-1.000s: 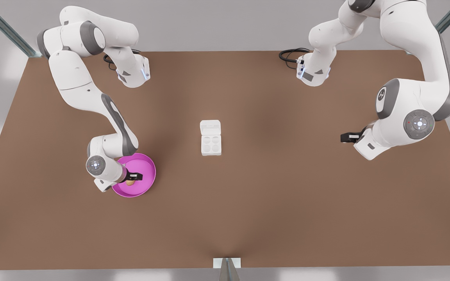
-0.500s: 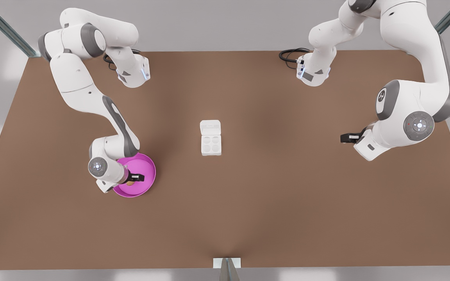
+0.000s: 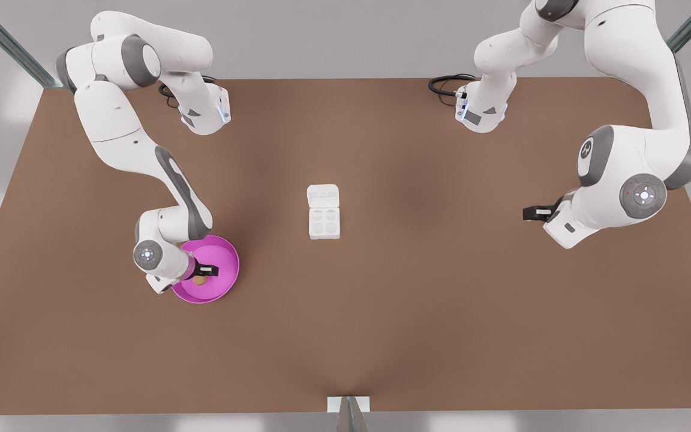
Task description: Pack egg into the box and close the box lid
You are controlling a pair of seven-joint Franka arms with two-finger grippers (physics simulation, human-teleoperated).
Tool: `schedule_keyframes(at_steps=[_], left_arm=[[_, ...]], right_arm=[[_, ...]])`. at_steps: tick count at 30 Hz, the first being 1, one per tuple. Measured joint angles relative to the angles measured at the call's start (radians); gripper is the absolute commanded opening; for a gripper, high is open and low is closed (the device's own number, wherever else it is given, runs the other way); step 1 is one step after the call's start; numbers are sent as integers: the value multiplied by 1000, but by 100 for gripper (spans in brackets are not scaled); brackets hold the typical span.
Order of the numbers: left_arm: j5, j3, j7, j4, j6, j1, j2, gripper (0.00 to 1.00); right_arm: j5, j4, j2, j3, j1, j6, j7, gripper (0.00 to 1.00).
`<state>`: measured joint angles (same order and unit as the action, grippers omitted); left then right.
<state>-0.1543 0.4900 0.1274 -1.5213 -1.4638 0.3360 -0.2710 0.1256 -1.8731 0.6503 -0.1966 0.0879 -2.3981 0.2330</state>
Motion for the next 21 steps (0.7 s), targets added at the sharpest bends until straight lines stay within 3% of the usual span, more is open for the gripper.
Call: schedule_keyframes(at_steps=[2, 21], left_arm=[[0, 0, 0, 1, 0, -1, 0, 100], [-1, -4, 1, 1, -1, 6, -7, 100]], right_arm=[[-2, 2, 5, 0, 1, -2, -3, 78], [3, 40, 14, -4, 10, -9, -5, 76]])
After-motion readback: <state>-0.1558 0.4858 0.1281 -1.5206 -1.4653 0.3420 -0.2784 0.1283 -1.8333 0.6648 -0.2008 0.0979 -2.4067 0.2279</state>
